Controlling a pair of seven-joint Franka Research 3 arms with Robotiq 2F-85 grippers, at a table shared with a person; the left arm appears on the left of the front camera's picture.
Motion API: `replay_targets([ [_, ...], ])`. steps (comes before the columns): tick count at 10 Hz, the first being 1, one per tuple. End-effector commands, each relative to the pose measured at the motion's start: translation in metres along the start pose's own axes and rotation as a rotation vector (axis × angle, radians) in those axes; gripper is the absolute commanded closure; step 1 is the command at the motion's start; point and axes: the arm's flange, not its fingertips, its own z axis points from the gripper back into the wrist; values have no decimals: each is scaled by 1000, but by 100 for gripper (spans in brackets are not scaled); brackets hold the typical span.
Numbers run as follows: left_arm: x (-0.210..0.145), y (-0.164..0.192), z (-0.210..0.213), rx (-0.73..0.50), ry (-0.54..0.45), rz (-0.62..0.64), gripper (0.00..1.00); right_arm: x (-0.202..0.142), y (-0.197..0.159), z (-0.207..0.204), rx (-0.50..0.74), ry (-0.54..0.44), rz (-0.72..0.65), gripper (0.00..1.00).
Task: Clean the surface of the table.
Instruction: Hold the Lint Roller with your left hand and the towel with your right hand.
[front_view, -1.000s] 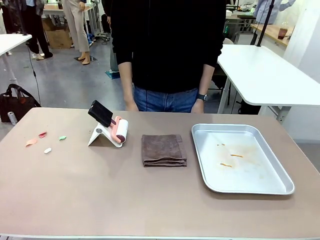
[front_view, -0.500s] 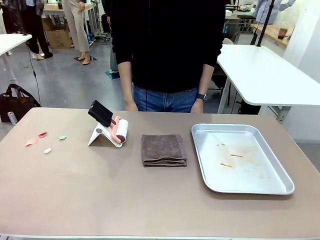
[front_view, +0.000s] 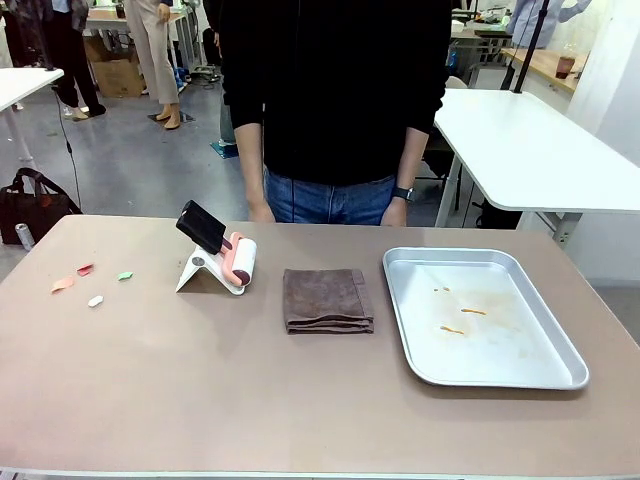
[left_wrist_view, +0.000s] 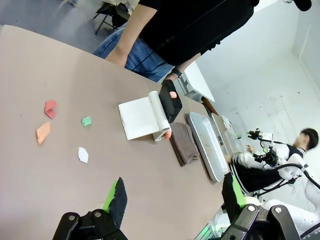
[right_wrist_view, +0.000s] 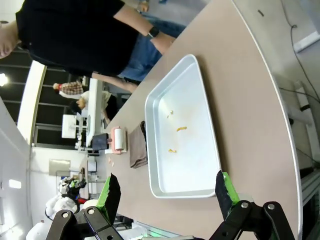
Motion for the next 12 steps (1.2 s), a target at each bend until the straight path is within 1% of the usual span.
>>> replay_targets([
  [1, 1, 0, 1, -23, -22, -3, 0, 1, 1, 4, 22, -14, 28, 0],
  [3, -1, 0, 2, -3, -3, 2, 0, 0, 2, 1, -1, -1, 2, 0],
  [4, 10, -8, -4, 23, 19, -57, 0, 3, 23, -12, -59, 11, 41, 0],
  [6, 42, -50, -46, -52, 83, -207, 0, 11, 83, -58, -110, 100, 200, 0],
  [8, 71, -87, -103, -92, 199, -304, 0, 10, 144, -115, -122, 202, 371, 0],
  [9, 83, -106, -137, -95, 283, -357, 0, 4, 177, -153, -139, 278, 468, 0],
  [11, 86, -137, -194, -114, 449, -449, 0, -17, 223, -229, -140, 402, 641, 0],
  [12, 83, -153, -226, -72, 517, -507, 0, -31, 242, -277, -217, 437, 742, 0],
])
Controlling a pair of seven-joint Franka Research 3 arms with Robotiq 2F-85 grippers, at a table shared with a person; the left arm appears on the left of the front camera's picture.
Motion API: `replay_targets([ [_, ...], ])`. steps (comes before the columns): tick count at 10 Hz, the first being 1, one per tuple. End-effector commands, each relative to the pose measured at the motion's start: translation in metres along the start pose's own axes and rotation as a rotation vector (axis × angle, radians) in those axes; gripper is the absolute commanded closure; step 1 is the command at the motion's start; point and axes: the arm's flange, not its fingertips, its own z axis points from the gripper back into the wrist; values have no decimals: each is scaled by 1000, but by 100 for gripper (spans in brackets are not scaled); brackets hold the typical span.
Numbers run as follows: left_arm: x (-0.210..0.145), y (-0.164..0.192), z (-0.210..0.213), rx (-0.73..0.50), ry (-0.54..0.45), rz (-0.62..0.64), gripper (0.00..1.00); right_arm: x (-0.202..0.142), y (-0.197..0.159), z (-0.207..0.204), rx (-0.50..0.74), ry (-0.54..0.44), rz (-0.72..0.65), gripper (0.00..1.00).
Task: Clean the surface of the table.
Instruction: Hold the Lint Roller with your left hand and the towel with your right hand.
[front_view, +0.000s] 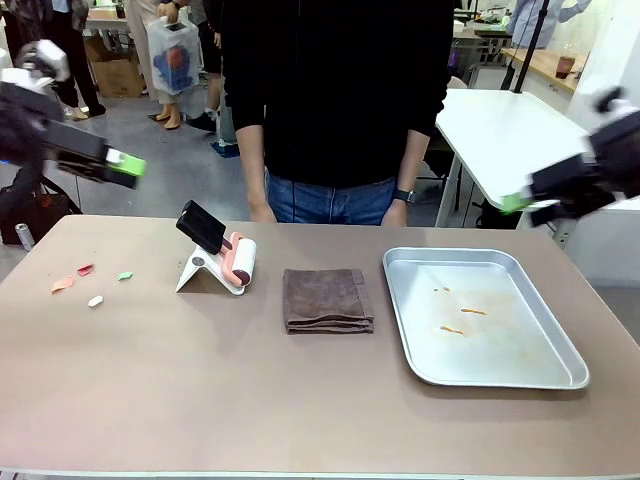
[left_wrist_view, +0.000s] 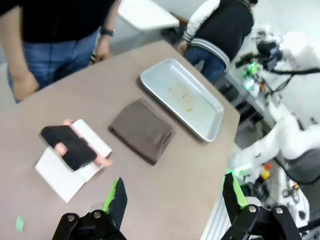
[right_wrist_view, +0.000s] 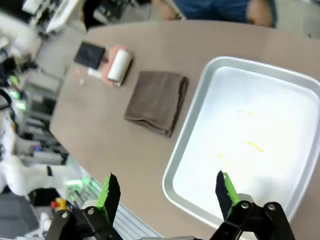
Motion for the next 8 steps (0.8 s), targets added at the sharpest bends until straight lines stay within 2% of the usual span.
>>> replay_targets([
  [1, 23, -2, -29, 54, 124, -47, 0, 45, 7, -62, -106, 47, 127, 0],
  [3, 41, -13, -75, 136, 178, -63, 0, 68, 34, -123, -157, 116, 239, 0],
  [5, 43, -37, -133, 38, 316, -39, 0, 74, 58, -174, -135, 168, 319, 0],
  [6, 45, -42, -147, 77, 341, -24, 0, 71, 64, -179, -151, 164, 329, 0],
  [7, 39, -33, -120, 62, 252, -68, 0, 64, 59, -162, -275, 115, 356, 0],
  [8, 39, -33, -120, 62, 252, -68, 0, 67, 58, -183, -131, 184, 326, 0],
])
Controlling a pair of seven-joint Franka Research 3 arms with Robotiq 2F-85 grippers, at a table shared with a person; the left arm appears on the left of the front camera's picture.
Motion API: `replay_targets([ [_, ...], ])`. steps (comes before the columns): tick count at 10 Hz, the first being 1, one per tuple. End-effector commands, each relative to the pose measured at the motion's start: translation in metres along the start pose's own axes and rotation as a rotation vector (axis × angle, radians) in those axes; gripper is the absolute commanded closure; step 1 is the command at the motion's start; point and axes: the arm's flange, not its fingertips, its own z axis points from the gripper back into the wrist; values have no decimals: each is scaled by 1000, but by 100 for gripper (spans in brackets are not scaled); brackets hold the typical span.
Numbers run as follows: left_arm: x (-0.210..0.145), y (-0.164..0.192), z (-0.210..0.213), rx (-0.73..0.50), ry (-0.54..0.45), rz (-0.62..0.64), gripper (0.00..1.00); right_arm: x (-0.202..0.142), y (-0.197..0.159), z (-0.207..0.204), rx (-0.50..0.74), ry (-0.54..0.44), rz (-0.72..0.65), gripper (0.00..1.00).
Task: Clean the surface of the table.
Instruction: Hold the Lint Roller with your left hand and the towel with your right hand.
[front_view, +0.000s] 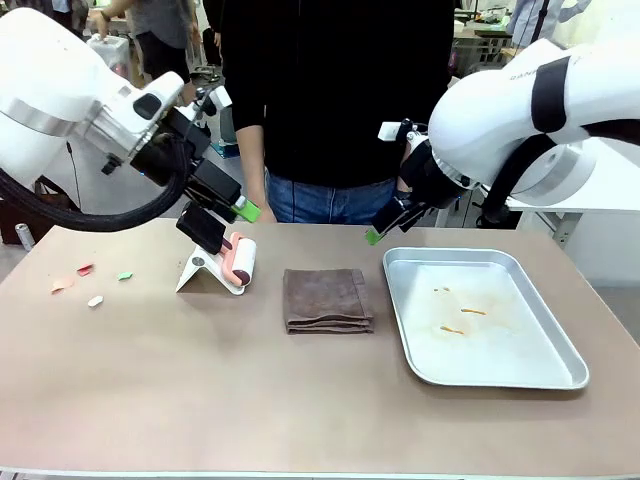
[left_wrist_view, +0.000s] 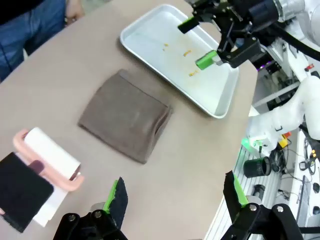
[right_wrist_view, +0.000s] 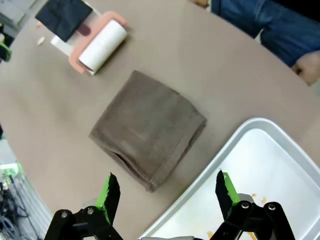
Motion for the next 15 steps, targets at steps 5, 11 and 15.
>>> replay_targets([
  [5, -5, 10, 15, 8, 229, 335, 0, 3, 25, -21, -88, 125, -130, 0],
  [11, -44, 48, 77, 266, 47, 423, 0, 10, 20, -83, 33, 231, -322, 0],
  [15, -44, 70, 86, 322, 3, 442, 0, 1, 15, -86, 24, 261, -301, 0],
])
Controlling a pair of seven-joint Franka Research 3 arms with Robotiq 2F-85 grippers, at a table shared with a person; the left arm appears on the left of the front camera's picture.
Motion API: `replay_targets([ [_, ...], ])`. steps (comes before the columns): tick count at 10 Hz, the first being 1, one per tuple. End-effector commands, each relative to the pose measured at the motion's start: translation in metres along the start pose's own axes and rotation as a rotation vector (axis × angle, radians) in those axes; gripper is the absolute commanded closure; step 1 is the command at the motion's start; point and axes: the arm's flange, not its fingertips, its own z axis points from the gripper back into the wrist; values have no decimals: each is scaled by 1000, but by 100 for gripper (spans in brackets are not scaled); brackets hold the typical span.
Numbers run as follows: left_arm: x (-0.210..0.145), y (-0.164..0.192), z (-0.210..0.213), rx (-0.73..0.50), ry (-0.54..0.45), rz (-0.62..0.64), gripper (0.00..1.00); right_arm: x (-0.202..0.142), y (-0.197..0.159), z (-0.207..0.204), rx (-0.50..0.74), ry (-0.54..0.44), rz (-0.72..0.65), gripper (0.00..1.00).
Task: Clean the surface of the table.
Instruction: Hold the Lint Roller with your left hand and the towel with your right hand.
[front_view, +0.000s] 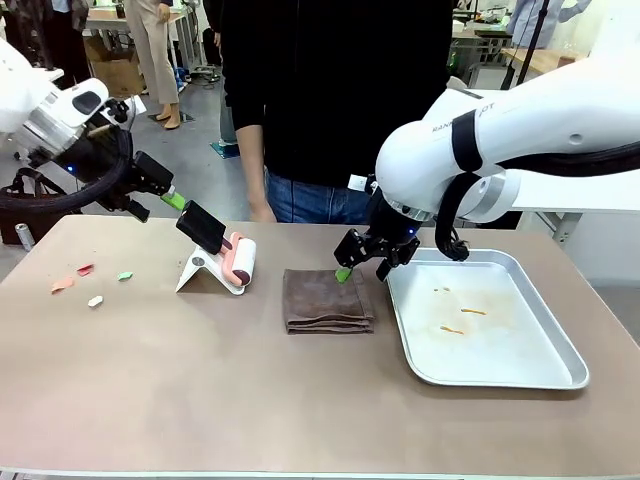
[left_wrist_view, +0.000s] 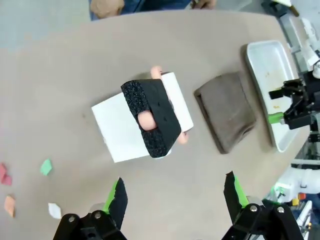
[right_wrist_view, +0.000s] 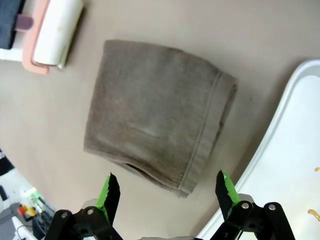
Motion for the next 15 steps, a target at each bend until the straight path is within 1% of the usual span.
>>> replay_targets([
  [1, -6, -17, 22, 41, 23, -23, 0, -5, 2, 5, 0, 8, 34, 0],
  [2, -6, -17, 22, 41, 23, -23, 0, -5, 2, 5, 0, 8, 34, 0],
  [3, -1, -4, 5, 13, 5, -12, 0, -5, 2, 5, 0, 8, 34, 0],
  [4, 7, 1, -2, 17, 29, 16, 0, -5, 2, 5, 0, 8, 34, 0],
  [5, 15, 8, -14, -4, 52, 26, 0, -5, 2, 5, 0, 8, 34, 0],
  [8, 34, 16, -36, -2, 24, 108, 0, -5, 2, 5, 0, 8, 34, 0],
  [9, 38, 17, -41, -2, 34, 119, 0, -5, 2, 5, 0, 8, 34, 0],
  [11, 46, 17, -57, 17, 105, 119, 0, -5, 2, 5, 0, 8, 34, 0],
  [12, 50, 21, -65, -23, 110, 115, 0, -5, 2, 5, 0, 8, 34, 0],
  [15, 56, 25, -75, -32, 118, 133, 0, -5, 2, 5, 0, 8, 34, 0],
])
